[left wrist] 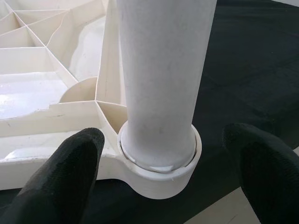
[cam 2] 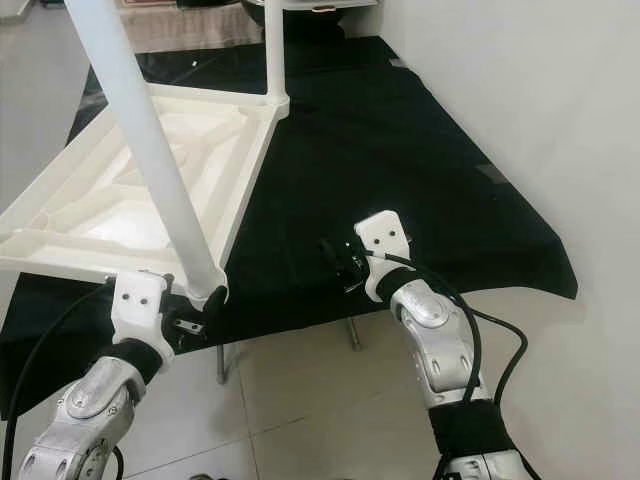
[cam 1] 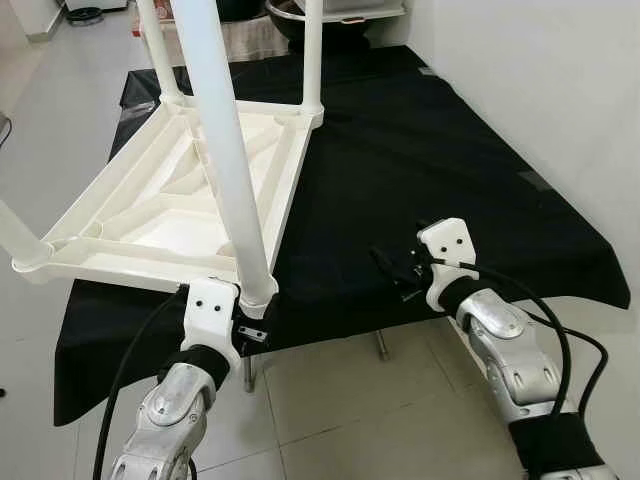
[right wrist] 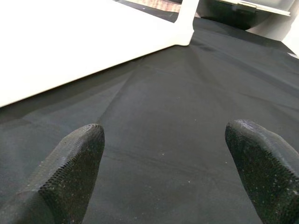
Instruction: Building children table
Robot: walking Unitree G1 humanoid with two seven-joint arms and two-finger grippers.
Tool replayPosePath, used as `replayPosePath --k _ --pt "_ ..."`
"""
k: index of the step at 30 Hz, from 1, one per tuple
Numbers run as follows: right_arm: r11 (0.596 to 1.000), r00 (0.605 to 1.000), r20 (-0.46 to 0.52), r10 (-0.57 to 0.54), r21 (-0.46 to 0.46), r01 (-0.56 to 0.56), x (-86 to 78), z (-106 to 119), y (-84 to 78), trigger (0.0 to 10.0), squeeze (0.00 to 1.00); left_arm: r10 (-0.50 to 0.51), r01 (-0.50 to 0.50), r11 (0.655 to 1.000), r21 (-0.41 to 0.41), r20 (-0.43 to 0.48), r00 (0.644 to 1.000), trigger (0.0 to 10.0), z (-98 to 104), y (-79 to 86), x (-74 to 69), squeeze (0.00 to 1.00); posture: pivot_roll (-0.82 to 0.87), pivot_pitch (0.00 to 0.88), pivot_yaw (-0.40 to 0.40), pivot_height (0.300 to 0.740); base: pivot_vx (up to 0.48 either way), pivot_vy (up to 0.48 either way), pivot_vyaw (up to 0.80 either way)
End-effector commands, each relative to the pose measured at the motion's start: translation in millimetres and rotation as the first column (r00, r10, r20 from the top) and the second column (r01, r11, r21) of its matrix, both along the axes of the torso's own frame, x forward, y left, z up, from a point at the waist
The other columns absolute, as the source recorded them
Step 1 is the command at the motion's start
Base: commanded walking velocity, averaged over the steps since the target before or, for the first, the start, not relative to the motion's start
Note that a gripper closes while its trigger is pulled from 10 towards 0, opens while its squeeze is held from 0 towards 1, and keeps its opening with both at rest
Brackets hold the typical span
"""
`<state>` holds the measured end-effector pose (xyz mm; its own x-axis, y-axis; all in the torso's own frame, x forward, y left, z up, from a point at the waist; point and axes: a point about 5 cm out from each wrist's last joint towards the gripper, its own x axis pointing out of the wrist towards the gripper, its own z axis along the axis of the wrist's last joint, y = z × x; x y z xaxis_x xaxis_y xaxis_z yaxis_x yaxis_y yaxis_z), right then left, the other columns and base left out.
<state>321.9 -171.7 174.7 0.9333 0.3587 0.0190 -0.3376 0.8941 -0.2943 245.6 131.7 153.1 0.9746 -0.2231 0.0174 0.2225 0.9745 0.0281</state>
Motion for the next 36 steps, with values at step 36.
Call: replayPosePath --k 36 --pt "1.0 1.0 -0.001 0.018 -0.001 -0.018 -1.6 -2.1 4.6 10.0 0.0 -0.029 0.028 0.998 0.051 0.015 0.999 10.0 -3.1 -1.2 0.8 0.0 0.06 0.149 -0.042 0.74 0.0 0.0 0.0"
